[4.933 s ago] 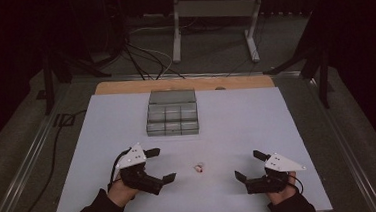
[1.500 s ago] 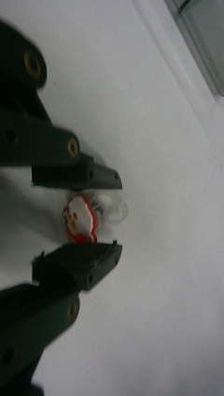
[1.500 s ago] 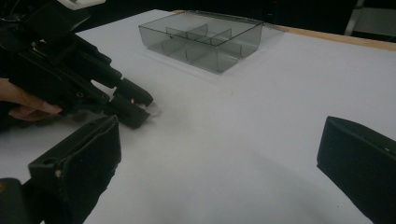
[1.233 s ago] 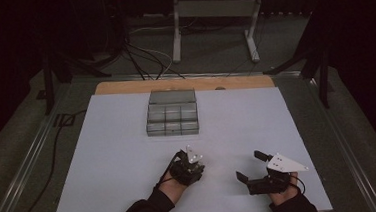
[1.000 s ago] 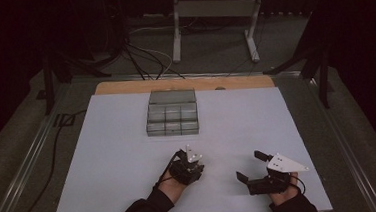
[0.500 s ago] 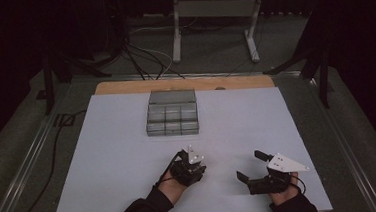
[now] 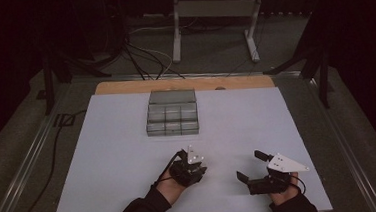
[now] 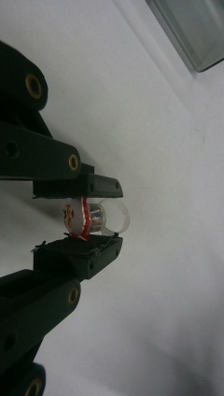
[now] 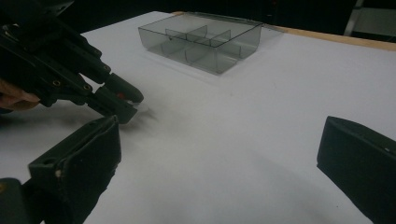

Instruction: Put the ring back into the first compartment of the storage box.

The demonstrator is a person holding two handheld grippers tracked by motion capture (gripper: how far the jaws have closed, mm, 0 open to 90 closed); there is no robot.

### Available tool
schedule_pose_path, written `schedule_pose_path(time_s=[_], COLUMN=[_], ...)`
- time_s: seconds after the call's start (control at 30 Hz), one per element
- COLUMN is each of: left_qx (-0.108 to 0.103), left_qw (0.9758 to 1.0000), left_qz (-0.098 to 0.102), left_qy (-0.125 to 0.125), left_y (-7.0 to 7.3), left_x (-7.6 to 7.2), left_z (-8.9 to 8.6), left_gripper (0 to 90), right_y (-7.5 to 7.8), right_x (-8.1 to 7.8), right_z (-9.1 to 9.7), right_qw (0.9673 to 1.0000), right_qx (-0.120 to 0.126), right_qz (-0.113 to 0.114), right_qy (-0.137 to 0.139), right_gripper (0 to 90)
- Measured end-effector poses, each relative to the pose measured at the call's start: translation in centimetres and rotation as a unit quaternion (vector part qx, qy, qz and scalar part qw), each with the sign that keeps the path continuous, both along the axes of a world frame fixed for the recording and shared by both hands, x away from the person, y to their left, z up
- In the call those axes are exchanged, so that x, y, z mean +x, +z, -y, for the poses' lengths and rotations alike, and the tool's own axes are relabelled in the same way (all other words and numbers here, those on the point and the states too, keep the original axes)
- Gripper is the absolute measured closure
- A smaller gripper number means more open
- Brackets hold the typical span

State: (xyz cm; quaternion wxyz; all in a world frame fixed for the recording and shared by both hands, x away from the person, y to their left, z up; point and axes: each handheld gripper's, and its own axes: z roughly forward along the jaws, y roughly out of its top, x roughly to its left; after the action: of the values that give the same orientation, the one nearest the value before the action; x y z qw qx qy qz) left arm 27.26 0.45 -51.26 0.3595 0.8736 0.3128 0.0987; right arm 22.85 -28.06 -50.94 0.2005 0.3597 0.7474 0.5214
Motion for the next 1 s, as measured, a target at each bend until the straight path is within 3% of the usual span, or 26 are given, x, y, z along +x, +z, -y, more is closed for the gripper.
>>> schedule_pose_path(time_s=[0.53,1.0], left_qx=[0.0,-0.009], left_qw=[1.0,0.9999], left_qz=[-0.006,-0.005], left_qy=[-0.005,0.004], left_y=[0.5,1.2], left_x=[0.6,1.2], left_z=[-1.2,-2.4], left_gripper=[72.5,72.5], right_y=[0.0,-0.1], right_x=[0.0,0.0], right_z=[0.0,0.0], right_qw=[1.0,1.0], right_qx=[0.0,-0.001], right_qz=[-0.001,-0.003], right_qy=[0.001,0.001], right_gripper=[0.0,0.0])
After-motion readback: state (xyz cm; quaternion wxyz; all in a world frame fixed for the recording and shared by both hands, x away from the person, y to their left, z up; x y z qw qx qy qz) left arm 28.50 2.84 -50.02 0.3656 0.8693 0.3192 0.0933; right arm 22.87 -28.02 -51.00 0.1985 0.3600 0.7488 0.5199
